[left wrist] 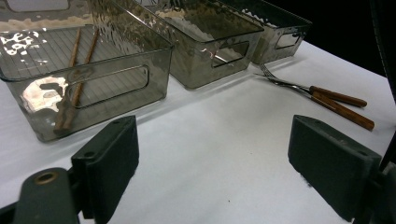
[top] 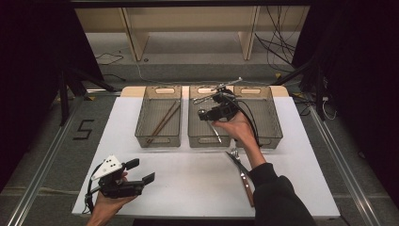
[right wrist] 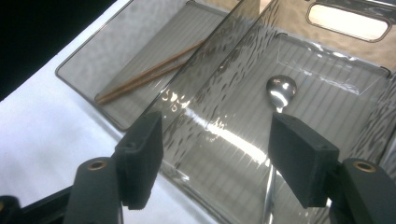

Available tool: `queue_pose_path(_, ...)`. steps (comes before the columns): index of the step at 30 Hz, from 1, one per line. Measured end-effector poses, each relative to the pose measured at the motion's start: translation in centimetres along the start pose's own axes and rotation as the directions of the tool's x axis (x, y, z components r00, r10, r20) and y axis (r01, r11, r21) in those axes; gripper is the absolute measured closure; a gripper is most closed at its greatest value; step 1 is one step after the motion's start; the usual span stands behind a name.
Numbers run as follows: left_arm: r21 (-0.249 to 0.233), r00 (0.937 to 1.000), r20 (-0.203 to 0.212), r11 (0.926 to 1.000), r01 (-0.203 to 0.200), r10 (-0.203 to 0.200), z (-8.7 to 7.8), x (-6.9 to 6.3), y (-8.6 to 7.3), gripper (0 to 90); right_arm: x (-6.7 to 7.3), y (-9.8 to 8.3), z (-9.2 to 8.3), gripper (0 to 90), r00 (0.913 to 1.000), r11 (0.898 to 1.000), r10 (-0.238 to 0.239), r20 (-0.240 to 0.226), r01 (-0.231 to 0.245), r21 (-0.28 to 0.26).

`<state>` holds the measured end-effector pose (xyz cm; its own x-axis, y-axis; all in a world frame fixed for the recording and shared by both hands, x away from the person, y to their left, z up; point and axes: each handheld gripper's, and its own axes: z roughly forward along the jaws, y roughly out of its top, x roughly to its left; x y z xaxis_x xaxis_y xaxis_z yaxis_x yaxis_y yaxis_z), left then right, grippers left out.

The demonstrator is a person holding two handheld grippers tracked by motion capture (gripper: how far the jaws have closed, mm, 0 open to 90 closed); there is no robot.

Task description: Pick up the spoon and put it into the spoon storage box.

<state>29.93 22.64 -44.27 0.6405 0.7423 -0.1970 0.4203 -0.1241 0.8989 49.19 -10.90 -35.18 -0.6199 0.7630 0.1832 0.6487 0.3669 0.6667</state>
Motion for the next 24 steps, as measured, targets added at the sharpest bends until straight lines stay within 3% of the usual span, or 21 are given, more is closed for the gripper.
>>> queue_pose_path(15, 0.003, 1.0, -0.002, 1.0, 0.0, 0.0, 0.1, 0.0, 0.0, 16.0, 1.0, -3.2, -3.4, 31.1, 0.9972, 0.997, -0.074, 0.007, 0.074, -0.002)
queue_pose_path(24, 0.001, 1.0, 0.001, 1.0, 0.006, -0.006, 0.1, 0.0, 0.0, 16.0, 0.7, -5.2, -4.7, 29.8, 0.9971, 0.997, -0.076, -0.003, 0.076, -0.007)
